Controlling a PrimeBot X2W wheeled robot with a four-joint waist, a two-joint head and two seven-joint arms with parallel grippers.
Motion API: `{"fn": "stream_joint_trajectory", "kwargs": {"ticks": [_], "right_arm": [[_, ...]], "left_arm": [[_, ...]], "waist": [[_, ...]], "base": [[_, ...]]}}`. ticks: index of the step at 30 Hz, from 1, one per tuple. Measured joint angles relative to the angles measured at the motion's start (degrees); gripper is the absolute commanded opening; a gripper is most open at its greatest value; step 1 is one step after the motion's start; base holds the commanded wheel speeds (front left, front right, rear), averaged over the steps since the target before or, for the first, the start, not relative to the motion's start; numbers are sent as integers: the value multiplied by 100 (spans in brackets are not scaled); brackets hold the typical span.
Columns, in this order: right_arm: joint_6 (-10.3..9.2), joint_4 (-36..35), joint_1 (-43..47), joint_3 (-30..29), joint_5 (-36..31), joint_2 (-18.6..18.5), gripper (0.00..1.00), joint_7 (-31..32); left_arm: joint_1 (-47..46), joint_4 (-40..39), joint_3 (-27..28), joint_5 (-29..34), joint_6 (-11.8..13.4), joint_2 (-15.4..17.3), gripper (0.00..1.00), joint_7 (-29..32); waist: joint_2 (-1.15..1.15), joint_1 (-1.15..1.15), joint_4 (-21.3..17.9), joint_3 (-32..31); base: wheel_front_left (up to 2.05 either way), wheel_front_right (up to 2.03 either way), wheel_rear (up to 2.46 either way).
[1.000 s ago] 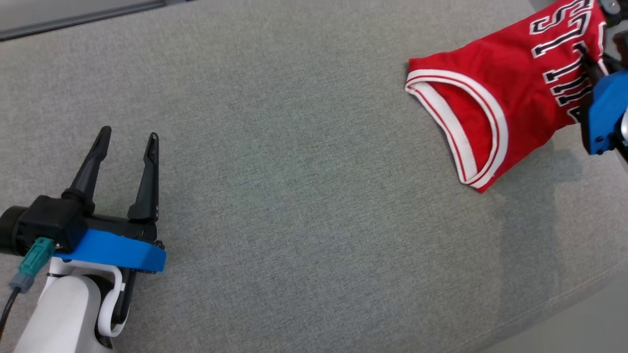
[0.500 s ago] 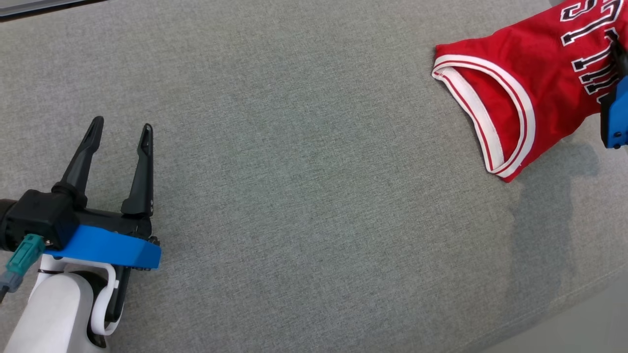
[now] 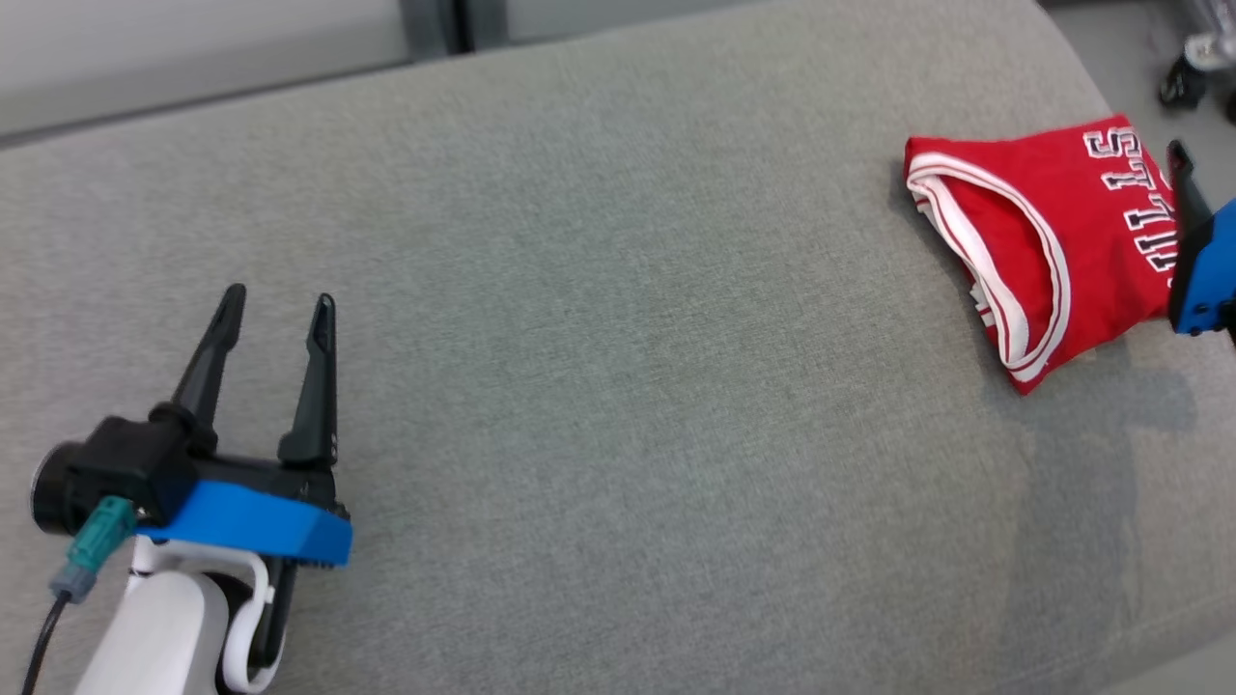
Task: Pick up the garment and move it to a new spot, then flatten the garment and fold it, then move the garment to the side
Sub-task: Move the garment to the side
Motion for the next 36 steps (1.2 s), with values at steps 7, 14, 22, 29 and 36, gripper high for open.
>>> {"fn": "stream_joint_trajectory", "kwargs": {"ticks": [7, 14, 22, 29, 36], "right_arm": [[-2, -492, 921, 75, 517, 482, 100, -862], [-2, -2216, 2491, 31, 1232, 744, 100, -999], [-3, -4189, 4371, -627, 1372, 1128, 100, -773], [-3, -5274, 5293, -946, 1149, 1623, 100, -305], [-3, -5618, 5574, -975, 1040, 1887, 100, -56]], "left_arm": [[389, 612, -52, -134, 30, -309, 100, -338], [747, 1102, -55, -175, 35, -547, 100, -503], [955, 1421, 21, -165, -24, -704, 100, -561], [991, 1530, 170, -90, -118, -828, 100, -569], [1078, 1612, 379, -23, -156, -898, 100, -569]], "waist": [[0, -2, 426, -836], [0, -2, 894, -1527], [0, -1, 1406, -1921], [0, 0, 1547, -2041], [0, 0, 1504, -2066]], "base": [[0, 0, 0], [0, 0, 0], [0, 0, 0], [0, 0, 0], [0, 0, 0]]}}
